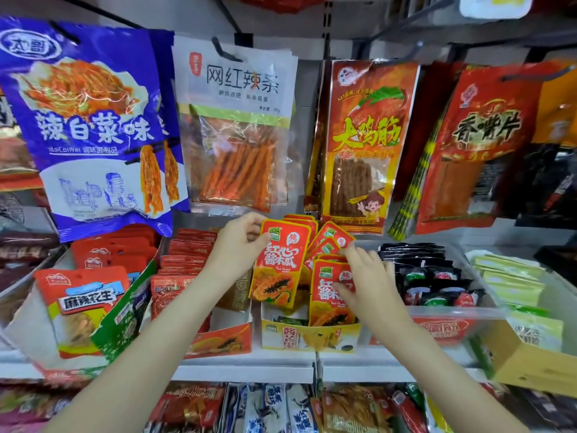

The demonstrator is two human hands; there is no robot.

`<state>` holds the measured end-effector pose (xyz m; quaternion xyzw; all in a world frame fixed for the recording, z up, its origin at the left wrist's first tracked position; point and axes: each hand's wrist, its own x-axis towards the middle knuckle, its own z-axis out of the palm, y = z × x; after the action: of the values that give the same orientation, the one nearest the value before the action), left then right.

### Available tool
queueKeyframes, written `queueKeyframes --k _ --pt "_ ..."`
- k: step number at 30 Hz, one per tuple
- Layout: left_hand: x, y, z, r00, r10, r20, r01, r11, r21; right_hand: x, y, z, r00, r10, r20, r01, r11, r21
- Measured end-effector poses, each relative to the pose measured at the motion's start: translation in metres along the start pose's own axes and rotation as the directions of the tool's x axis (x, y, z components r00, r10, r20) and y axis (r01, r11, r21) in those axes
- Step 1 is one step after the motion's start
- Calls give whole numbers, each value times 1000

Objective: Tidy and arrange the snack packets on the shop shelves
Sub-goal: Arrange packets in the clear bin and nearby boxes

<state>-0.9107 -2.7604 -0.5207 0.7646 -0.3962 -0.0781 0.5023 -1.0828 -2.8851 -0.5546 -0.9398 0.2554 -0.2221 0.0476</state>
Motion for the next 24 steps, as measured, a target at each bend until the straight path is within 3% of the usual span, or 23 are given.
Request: queueKeyframes --k 3,7,10,16,21,24 --pt "4 1 1 998 -24 60 23 1000 4 11 3 -12 991 80 106 -89 992 84" --pt "21 10 31 996 -31 85 20 993 120 8 6 -26 976 158 147 -188 956 226" --pt "30 17 64 996 -17 92 1 987 163 -2 7 -26 973 190 129 -216 946 241" --pt "40 -2 93 964 -3 266 -99 924 369 -3 10 -25 967 211 141 -241 937 253" --pt "28 7 91 950 136 279 -261 839 478 -3 11 -24 964 220 152 -252 935 248" --pt "11 3 74 966 189 175 -245 882 403 -3 12 -24 965 210 156 -248 924 291"
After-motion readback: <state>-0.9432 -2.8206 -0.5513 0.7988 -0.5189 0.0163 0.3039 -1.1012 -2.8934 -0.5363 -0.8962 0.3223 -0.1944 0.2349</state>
